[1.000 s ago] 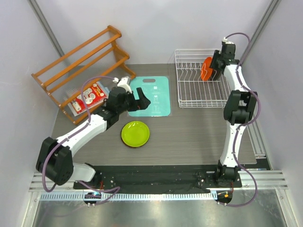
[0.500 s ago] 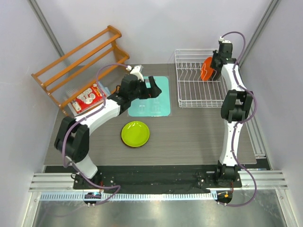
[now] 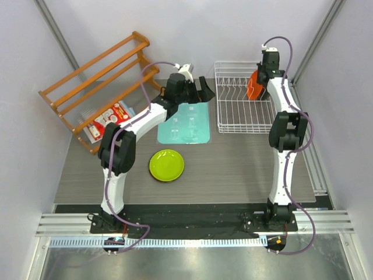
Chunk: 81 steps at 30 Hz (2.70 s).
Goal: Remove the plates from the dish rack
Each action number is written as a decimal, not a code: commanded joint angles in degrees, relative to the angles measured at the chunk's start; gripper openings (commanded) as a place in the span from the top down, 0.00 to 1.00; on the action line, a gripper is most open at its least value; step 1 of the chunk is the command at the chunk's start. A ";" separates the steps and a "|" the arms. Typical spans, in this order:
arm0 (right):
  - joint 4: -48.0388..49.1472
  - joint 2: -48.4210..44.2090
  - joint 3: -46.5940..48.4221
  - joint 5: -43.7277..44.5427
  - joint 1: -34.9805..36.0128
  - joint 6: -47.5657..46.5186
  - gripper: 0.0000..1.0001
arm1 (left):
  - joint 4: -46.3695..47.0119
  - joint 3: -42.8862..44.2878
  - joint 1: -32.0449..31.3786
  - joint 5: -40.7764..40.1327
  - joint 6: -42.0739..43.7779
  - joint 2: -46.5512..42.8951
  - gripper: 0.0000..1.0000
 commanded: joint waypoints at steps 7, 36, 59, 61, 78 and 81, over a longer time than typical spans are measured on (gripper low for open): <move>0.54 -12.37 -1.44 16.29 5.78 -4.21 0.99 | -0.52 8.83 -0.44 4.42 -2.35 5.91 0.00; 31.30 -52.19 -60.06 -26.93 8.16 31.37 0.99 | 10.47 7.09 -1.05 9.61 -8.50 9.43 0.00; 59.07 -51.50 -77.21 -35.55 4.73 49.74 0.99 | 21.45 -10.05 -0.62 10.32 -12.36 -0.85 0.20; 59.78 -50.53 -77.39 -36.07 4.47 50.01 0.99 | 22.07 -10.94 -0.53 10.14 -12.63 -1.38 0.34; 53.93 -46.13 -72.12 -39.34 4.03 45.64 0.49 | 17.16 -17.35 -0.44 3.84 -8.08 -8.05 1.00; 45.14 -47.79 -68.96 -34.95 3.59 40.53 0.37 | 11.62 -21.12 -0.18 -0.83 -5.61 -13.84 1.00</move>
